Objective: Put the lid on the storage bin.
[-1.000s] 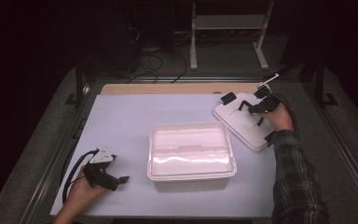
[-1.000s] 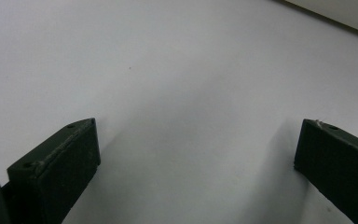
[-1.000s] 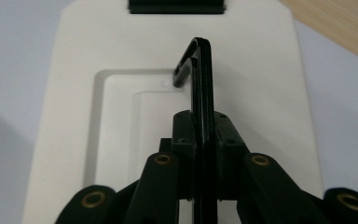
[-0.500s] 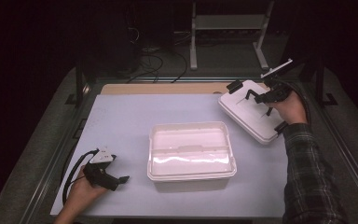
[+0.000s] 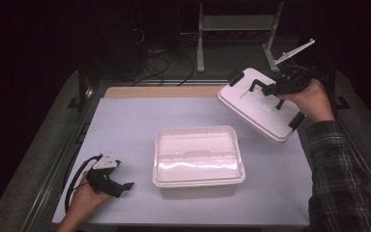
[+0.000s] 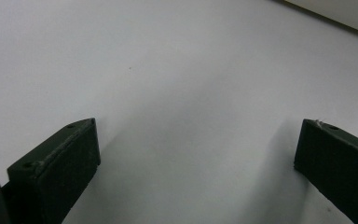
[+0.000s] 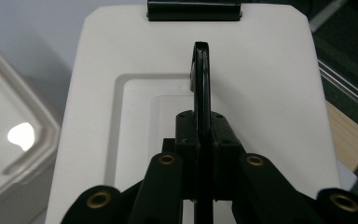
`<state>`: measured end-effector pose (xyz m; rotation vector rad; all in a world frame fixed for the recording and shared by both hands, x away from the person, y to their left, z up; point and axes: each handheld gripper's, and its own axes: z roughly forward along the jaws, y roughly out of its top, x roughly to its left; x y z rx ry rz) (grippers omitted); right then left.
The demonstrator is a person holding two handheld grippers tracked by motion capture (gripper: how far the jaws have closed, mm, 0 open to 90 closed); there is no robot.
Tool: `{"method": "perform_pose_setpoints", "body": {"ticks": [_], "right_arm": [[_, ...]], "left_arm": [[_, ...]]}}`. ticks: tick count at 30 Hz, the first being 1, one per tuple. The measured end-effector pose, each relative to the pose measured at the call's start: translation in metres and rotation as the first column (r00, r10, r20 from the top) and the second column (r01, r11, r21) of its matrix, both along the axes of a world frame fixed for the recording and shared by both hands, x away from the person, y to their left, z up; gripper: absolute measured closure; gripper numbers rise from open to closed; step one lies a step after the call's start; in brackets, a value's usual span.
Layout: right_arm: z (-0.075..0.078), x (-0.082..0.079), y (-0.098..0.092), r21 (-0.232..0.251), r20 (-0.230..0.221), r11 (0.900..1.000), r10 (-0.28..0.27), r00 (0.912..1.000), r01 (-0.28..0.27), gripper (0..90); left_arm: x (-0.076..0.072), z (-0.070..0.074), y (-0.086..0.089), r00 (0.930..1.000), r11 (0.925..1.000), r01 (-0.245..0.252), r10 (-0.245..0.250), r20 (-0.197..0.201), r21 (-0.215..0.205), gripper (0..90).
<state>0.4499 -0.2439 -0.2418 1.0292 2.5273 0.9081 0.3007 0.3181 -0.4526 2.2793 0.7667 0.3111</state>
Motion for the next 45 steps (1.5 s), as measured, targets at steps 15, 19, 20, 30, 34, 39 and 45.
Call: {"method": "perform_pose_setpoints", "body": {"ticks": [15,19,20,30,34,39,45], "right_arm": [[0.015,-0.040,0.093,0.038,-0.001,0.914,0.405,0.9144,-0.404,83.9],[0.012,-0.048,0.121,0.037,-0.020,0.868,0.496,0.8681,-0.495,83.9],[0.010,-0.050,0.128,0.040,-0.026,0.852,0.523,0.8519,-0.522,83.9],[-0.005,-0.065,0.179,0.026,-0.095,0.738,0.673,0.7335,-0.674,83.9],[-0.014,-0.067,0.190,0.023,-0.124,0.709,0.701,0.7021,-0.704,83.9],[-0.023,-0.070,0.193,0.028,-0.141,0.697,0.712,0.6878,-0.716,83.8],[-0.031,-0.075,0.193,0.027,-0.131,0.691,0.718,0.6831,-0.722,83.8]], "left_arm": [[0.000,0.000,0.000,1.0000,1.0000,-0.001,0.001,0.001,-0.002,0.0],[0.000,0.000,0.000,1.0000,1.0000,-0.001,0.001,0.001,-0.002,0.0],[0.000,0.000,0.000,1.0000,1.0000,-0.001,0.001,0.001,-0.002,0.0],[0.000,0.000,0.000,1.0000,1.0000,-0.001,0.001,0.000,-0.002,0.0],[0.000,0.000,0.000,1.0000,1.0000,-0.002,0.002,0.000,-0.002,0.0],[0.000,0.000,0.000,1.0000,1.0000,-0.001,0.001,0.000,-0.002,0.0],[0.000,0.000,0.000,1.0000,1.0000,-0.002,0.002,-0.002,-0.004,0.0]]}}
